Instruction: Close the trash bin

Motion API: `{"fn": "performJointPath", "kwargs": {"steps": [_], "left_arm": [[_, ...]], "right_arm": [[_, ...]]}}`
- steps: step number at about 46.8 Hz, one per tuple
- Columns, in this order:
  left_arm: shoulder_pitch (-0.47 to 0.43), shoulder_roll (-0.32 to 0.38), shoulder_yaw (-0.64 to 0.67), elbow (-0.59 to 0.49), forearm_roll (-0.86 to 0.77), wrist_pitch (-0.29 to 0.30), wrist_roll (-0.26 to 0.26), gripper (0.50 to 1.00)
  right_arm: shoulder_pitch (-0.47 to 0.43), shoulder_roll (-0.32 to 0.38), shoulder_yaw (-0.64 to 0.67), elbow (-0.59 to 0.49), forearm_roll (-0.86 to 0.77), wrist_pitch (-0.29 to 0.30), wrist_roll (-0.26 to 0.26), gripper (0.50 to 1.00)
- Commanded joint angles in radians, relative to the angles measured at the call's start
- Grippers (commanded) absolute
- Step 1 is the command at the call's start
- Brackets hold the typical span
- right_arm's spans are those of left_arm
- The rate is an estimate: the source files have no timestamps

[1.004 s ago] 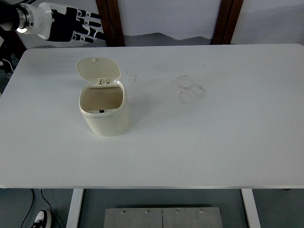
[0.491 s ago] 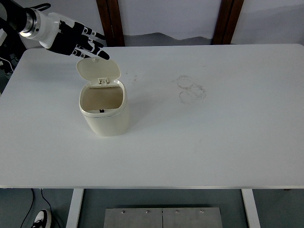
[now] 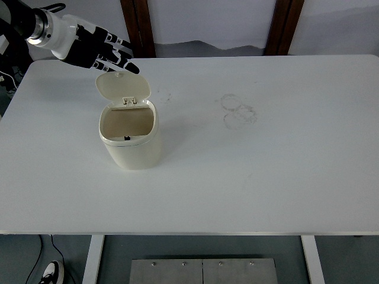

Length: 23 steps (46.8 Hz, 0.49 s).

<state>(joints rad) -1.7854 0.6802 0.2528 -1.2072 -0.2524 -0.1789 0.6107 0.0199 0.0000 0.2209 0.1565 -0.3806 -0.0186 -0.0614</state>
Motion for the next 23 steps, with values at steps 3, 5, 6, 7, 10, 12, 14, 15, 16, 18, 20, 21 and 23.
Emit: {"fn": "performJointPath", "kwargs": {"steps": [3, 5, 6, 7, 10, 12, 14, 15, 16, 18, 20, 21, 23], "left_arm": [[-0.012, -0.001, 0.0, -0.015, -0.001, 0.001, 0.0, 1.0], [-0.017, -0.001, 0.0, -0.02, -0.001, 0.001, 0.0, 1.0], [-0.019, -0.001, 0.0, -0.022, -0.001, 0.001, 0.0, 1.0], [-0.019, -0.001, 0.0, -0.025, -0.001, 0.001, 0.0, 1.0], [-0.02, -0.001, 0.0, -0.032, -0.001, 0.001, 0.0, 1.0], [-0.022, -0.001, 0.002, -0.04, -0.001, 0.001, 0.0, 1.0], [-0.023, 0.001, 0.002, -0.048, -0.001, 0.003, 0.0, 1.0], [-0.026, 0.001, 0.002, -0.051, -0.001, 0.003, 0.0, 1.0], [-0.028, 0.001, 0.003, -0.055, -0.001, 0.003, 0.0, 1.0], [-0.032, 0.004, 0.005, -0.063, -0.001, 0.001, 0.0, 1.0], [-0.035, 0.009, 0.014, -0.069, -0.001, 0.003, 0.0, 1.0], [-0.035, 0.009, 0.019, -0.071, -0.001, 0.001, 0.0, 1.0], [-0.045, 0.009, 0.028, -0.077, -0.001, 0.001, 0.0, 1.0]], "right_arm": [[0.0, 0.0, 0.0, 0.0, -0.001, 0.0, 0.0, 0.995], [0.002, 0.0, -0.001, 0.0, -0.001, 0.0, 0.0, 0.995], [0.002, 0.0, 0.0, 0.0, -0.001, 0.0, 0.0, 0.995], [0.002, 0.0, 0.0, 0.0, -0.001, 0.0, 0.0, 0.995], [0.002, 0.0, 0.0, 0.0, -0.001, 0.0, 0.0, 0.995], [0.002, 0.0, 0.0, 0.0, -0.001, 0.0, 0.0, 0.995], [0.002, 0.0, 0.0, 0.0, -0.001, 0.0, 0.0, 0.995], [0.002, 0.0, 0.0, 0.0, 0.0, 0.0, 0.0, 0.995], [0.002, 0.0, 0.0, 0.0, -0.001, 0.0, 0.0, 0.995], [0.002, 0.0, 0.0, 0.0, -0.001, 0.0, 0.0, 0.995], [0.002, 0.0, 0.0, 0.0, -0.001, 0.0, 0.0, 0.995], [0.002, 0.0, 0.0, 0.0, -0.001, 0.0, 0.0, 0.995], [0.002, 0.0, 0.0, 0.0, -0.001, 0.0, 0.0, 0.995]]}}
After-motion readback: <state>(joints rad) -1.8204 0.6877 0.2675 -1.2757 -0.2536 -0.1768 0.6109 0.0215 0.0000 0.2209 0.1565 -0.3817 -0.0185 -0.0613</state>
